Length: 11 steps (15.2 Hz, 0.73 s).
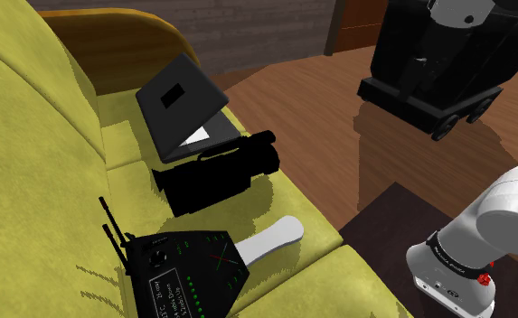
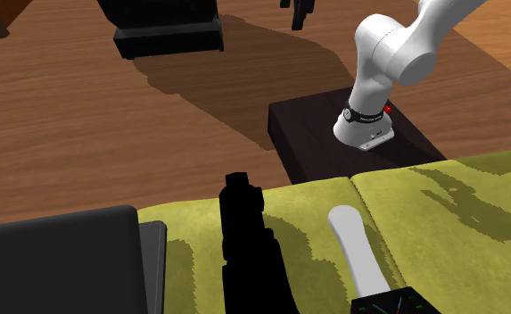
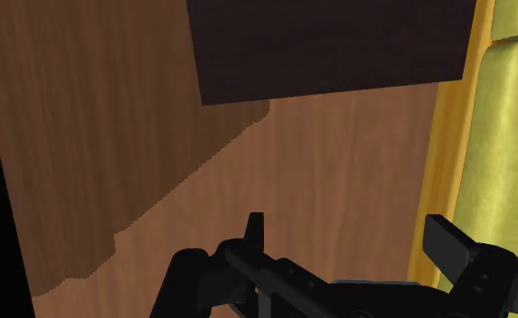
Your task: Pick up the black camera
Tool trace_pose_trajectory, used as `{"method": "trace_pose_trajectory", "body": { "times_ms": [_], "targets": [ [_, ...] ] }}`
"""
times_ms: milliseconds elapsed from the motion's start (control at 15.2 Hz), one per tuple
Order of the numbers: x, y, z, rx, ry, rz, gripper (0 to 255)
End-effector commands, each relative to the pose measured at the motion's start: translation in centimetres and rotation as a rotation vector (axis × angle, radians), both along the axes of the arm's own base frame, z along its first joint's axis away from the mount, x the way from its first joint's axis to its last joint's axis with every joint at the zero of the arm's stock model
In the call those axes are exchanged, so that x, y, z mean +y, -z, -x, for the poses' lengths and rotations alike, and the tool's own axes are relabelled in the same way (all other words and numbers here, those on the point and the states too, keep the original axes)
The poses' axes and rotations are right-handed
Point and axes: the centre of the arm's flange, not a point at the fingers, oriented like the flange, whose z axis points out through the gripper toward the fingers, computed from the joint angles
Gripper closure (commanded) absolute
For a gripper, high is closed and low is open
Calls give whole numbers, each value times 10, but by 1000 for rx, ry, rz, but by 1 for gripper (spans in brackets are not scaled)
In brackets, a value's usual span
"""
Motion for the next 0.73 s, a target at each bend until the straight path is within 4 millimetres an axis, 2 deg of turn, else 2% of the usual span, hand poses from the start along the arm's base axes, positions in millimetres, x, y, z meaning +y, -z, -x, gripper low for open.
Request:
{"method": "trace_pose_trajectory", "body": {
  "times_ms": [0,330,660],
  "targets": [
    [0,0,0,0,0,0,0],
    [24,12,-58,6,-185,-4,0],
    [59,24,-111,12,-369,-8,0]
  ]
}}
